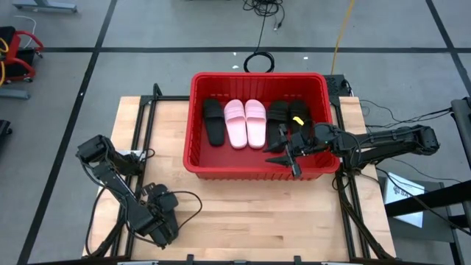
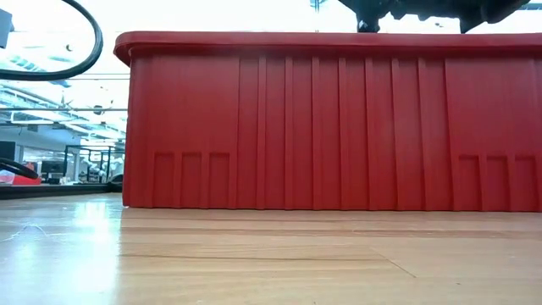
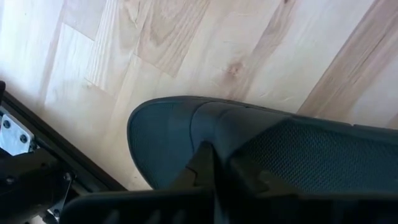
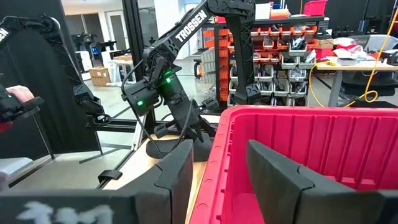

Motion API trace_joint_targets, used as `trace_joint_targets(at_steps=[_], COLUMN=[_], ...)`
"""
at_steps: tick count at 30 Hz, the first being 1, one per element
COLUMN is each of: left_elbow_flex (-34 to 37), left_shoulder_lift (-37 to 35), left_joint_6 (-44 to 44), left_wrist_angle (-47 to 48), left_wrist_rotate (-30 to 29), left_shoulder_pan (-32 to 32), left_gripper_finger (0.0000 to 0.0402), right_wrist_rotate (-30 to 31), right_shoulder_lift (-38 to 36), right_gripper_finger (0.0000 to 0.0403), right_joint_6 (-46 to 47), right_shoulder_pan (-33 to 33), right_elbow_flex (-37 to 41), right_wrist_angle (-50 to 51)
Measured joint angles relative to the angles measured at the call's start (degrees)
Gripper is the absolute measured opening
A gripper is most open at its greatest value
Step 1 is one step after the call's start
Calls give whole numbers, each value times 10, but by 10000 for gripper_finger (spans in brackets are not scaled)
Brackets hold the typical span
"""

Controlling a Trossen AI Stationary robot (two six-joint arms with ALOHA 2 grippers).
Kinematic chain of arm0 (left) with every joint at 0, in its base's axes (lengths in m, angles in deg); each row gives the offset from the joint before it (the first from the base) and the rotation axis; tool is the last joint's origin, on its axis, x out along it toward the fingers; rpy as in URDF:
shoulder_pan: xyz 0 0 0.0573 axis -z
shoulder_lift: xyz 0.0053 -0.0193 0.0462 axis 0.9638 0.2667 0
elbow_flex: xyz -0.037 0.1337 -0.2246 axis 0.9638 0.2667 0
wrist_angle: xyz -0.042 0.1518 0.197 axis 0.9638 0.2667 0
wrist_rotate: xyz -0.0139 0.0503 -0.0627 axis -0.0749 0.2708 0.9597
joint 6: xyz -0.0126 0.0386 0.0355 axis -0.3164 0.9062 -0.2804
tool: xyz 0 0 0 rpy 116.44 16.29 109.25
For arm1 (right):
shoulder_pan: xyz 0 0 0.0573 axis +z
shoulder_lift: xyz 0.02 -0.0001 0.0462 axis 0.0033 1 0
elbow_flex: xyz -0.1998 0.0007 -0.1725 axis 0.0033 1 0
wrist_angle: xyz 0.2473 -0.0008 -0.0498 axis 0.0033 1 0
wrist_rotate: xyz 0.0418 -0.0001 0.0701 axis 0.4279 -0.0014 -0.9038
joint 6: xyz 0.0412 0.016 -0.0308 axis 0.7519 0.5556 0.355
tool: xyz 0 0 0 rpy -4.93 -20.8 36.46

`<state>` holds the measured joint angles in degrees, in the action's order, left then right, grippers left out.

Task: Pick and place slides into bin
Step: Put the black slide into the red basket

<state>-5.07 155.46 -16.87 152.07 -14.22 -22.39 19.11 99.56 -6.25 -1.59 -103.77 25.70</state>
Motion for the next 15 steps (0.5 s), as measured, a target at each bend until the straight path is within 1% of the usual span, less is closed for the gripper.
trace_joint_targets(at_steps=[6, 11, 15], left_elbow_flex=[0, 0, -1], left_shoulder_lift=[0, -1, -10], left_joint_6=[4, 3, 3], left_wrist_angle=[1, 22, 38], left_wrist_rotate=[0, 0, 0], left_shoulder_pan=[0, 0, -1], left_gripper_finger=[15, 4, 11], right_wrist_rotate=[0, 0, 0], right_shoulder_lift=[0, 0, 0], right_gripper_finger=[141, 141, 141], right_joint_6=[0, 0, 0], right_shoulder_pan=[0, 0, 0], right_elbow_flex=[0, 0, 0], right_wrist_angle=[0, 0, 0])
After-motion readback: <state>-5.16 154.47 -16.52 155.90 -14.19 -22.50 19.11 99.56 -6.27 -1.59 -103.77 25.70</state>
